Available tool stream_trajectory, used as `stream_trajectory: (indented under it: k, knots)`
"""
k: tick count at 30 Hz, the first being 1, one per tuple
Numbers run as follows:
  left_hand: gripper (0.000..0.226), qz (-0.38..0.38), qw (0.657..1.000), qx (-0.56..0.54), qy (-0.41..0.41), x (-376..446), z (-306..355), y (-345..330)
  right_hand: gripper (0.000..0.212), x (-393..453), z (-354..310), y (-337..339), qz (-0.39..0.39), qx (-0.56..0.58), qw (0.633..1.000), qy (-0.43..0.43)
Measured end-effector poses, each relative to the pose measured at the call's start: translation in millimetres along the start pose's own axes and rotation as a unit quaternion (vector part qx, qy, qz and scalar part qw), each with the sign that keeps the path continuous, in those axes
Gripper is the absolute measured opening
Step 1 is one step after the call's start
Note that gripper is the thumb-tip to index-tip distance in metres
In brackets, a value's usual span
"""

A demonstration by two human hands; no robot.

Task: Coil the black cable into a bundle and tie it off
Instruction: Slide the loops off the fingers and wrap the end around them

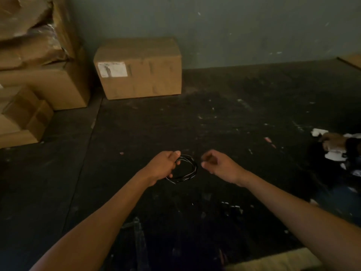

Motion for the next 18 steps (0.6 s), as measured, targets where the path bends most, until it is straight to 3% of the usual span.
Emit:
stream_trajectory:
  k: [3,5,12,18]
  knots:
    - [0.035,-0.007,1.0,0.024,0.008,-2,-19,-11,0.022,-17,53,-10,-0.107,-0.195,0.975,-0.017]
    - [0.034,-0.015,0.999,0.038,0.015,-2,-26,-17,0.024,-28,81,-14,-0.152,-0.266,0.951,-0.039]
    - [0.029,-0.024,0.998,0.058,0.023,0,-33,-28,0.029,-44,95,-26,-0.164,-0.315,0.934,-0.038]
    - [0.031,-0.019,0.998,0.04,0.039,-1,-35,-25,0.019,-39,88,-39,-0.195,-0.307,0.93,-0.058]
Point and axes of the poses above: each hand's wrist, its own x-axis towards the middle knuckle, its own y-axis out of the back of the hand, z = x × y, the point moved 7 cm from there along x, towards the middle knuckle, and after that the axes turned 13 degrees about z, right-handed, at the moved point
